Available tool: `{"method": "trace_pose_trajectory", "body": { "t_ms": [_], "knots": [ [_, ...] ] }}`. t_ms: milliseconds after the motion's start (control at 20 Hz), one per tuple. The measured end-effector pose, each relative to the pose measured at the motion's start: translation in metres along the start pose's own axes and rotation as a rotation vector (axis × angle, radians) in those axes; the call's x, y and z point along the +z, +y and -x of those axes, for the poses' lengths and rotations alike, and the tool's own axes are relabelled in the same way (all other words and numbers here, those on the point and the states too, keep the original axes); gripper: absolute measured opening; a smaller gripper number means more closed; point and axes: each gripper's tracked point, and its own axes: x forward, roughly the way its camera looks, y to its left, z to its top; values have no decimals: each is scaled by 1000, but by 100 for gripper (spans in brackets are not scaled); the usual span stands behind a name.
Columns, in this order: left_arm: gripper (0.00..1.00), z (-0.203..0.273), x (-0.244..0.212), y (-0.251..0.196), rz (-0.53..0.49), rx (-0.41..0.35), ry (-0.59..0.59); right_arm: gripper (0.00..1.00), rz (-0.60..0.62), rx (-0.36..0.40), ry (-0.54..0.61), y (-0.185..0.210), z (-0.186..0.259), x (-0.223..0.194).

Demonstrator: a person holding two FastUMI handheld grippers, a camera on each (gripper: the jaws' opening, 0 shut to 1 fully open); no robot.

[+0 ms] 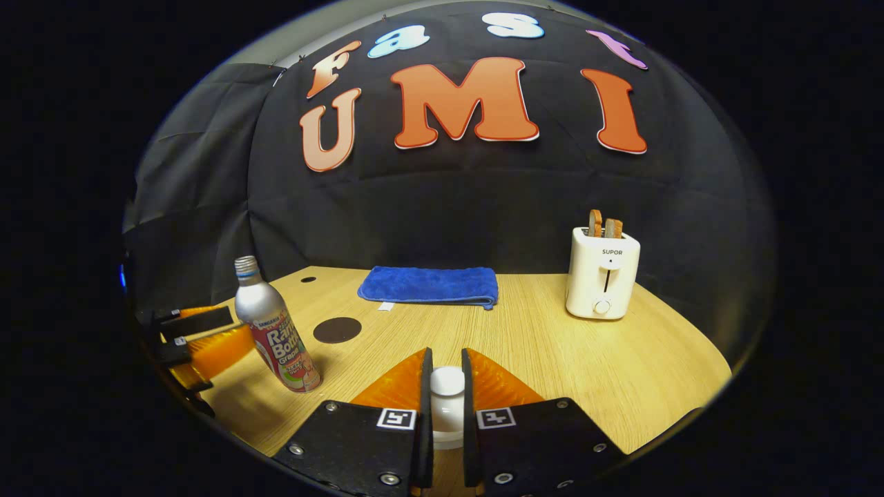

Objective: Open the teacup lid with one hand, grasp the water bottle and pour water into the teacup with the other hand; after pouring, place the water bottle on the coaster and then close the teacup lid.

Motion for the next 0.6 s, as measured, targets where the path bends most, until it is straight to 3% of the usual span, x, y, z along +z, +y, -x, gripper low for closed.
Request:
{"method": "trace_pose_trajectory", "body": {
  "t_ms": [600],
  "knots": [
    [97,-44,-36,-11,3,-8,117,17,29,-62,-69,-29,26,31]
  ]
}}
